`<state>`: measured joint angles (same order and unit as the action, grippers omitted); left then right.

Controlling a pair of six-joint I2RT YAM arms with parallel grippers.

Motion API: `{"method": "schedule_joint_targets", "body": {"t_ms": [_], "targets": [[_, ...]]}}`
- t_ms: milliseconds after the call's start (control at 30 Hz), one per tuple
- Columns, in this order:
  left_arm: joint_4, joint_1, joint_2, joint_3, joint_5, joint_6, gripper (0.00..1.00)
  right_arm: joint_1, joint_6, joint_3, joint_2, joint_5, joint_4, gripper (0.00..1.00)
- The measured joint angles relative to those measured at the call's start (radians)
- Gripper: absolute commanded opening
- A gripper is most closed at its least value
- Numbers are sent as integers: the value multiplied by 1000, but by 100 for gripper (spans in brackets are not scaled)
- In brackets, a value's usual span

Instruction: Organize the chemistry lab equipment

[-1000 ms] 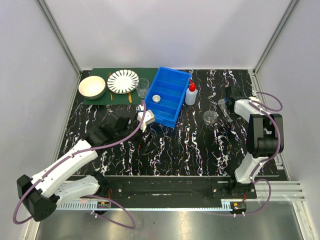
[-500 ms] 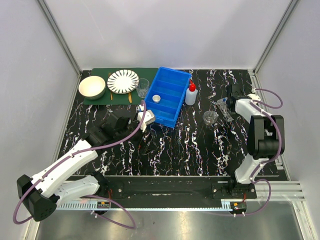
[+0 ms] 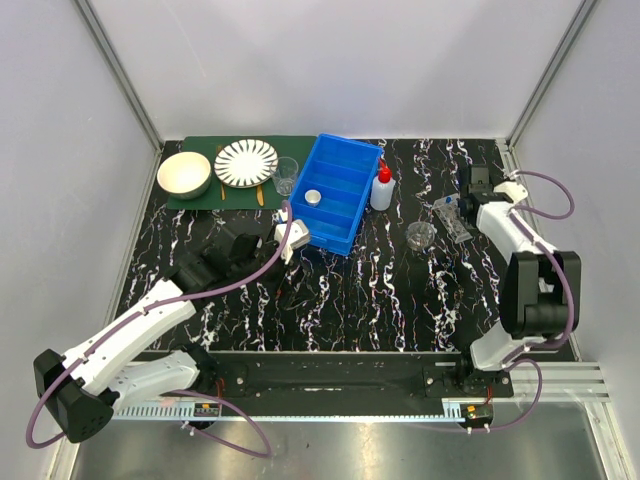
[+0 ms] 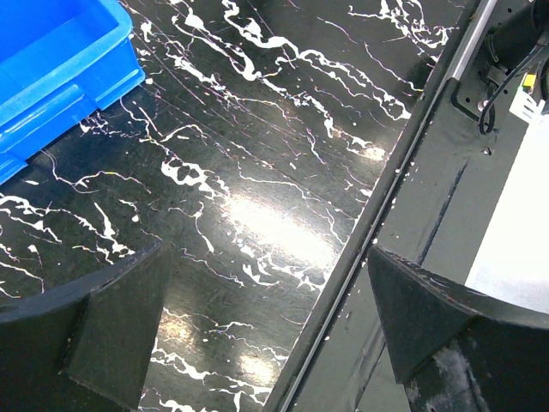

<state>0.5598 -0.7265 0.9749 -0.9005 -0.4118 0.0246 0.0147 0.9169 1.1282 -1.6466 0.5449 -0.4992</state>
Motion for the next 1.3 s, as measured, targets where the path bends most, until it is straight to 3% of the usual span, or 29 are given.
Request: {"method": "schedule_joint_targets", "body": {"t_ms": [267,467,833,1067,1300], "targets": [[0,0,-4,0,35,-4,99,146,-148,2,232,-33,-21,51],[0,0,-9,0,51,-8,99,235,-253,106,267,-200,-45,53],[8,0,-33,0,92,-11,99,481,-314,294,-20,-319,-61,53],[14,0,-46,0,101,-12,99,478,-372,466,-196,-229,-81,55],[14,0,-46,0,106,-12,99,454,-428,665,-308,-163,-110,65]]}}
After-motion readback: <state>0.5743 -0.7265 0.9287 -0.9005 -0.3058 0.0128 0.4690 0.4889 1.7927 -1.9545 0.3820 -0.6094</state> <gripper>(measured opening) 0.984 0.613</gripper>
